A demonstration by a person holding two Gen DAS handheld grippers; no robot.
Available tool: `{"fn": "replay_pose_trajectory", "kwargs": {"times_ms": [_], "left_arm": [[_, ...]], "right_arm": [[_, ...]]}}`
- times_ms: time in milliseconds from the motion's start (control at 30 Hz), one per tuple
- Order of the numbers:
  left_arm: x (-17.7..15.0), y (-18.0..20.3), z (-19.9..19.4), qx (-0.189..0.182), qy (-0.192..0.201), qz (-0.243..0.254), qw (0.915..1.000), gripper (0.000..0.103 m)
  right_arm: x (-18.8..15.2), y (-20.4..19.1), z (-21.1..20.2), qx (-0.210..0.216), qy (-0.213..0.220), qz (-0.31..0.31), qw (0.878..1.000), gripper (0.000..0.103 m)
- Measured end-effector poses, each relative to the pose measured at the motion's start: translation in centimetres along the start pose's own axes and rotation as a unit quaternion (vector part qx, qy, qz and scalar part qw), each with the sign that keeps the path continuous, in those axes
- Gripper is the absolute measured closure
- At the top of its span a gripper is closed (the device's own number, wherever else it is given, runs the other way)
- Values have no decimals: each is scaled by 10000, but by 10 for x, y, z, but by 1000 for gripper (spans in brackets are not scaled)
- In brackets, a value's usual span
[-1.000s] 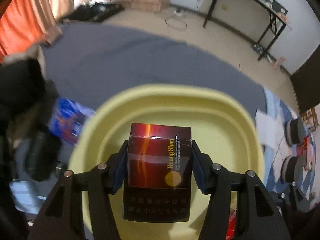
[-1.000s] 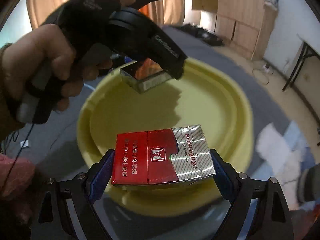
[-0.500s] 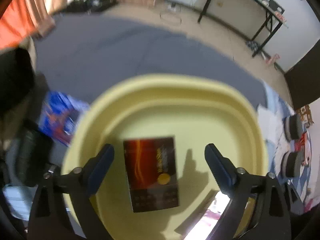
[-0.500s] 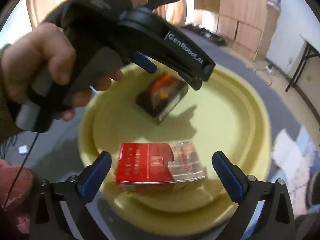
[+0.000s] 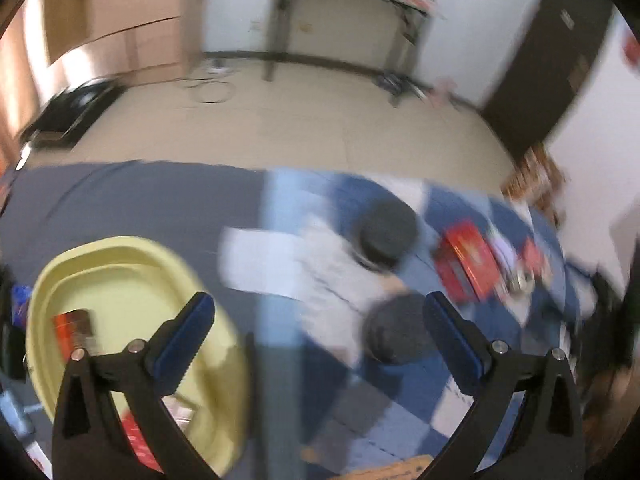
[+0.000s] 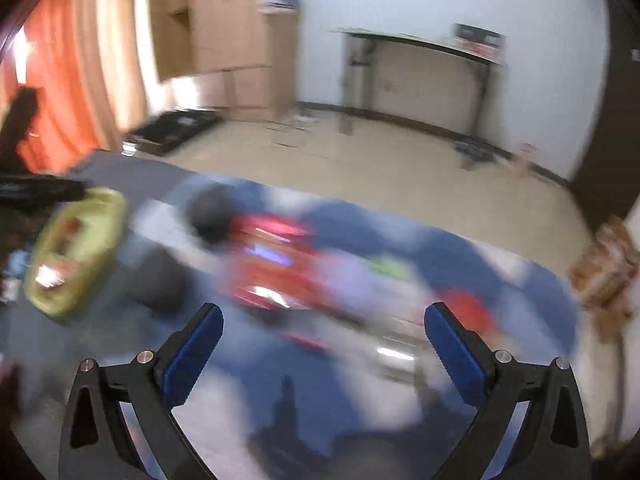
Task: Organize rigid objects
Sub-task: 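Grasp a black round sponge with the left tool while the right tool grasps another red-silver pack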
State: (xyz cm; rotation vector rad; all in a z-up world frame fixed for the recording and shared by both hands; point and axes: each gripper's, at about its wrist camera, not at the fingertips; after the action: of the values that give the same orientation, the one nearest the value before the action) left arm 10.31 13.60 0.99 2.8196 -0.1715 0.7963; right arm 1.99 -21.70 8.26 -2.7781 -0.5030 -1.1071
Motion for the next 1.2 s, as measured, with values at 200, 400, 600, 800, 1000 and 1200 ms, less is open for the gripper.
{"fn": "replay_pose_trajectory", "kwargs": {"times_ms": [200,400,600,800,1000,1200], "left_arm": [[-25,47,36,201,-256,602,9977,0],[-34,70,70,424,-305,707,9961,0],[-32,84,96,353,-468,889,9943,0],[-30,81,96,281,-584,810,9946,34],[-15,47,40,378,-143,468,9981,34],[-8,-46,-43,769,385,-306,9958,34]], "right_arm": [[-38,88,27,-224,-459,-342,9981,0],[-55,122,58,142,-425,-242,9987,0],[-56,147,71,377,-199,-144,9990,3],[-63,135,73,316,-106,-359,9988,40],[-54,139,30,332,314,-2,9990,41],[5,48,-29,985,972,-716,9878,42]]}}
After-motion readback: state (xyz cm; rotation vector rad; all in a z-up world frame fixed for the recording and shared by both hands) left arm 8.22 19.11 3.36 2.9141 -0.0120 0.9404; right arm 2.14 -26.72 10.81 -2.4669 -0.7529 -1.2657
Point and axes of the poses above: each gripper's, at about its wrist camera, not at the fingertips, and z roughly the way its jaws point, y to its right, x to its top
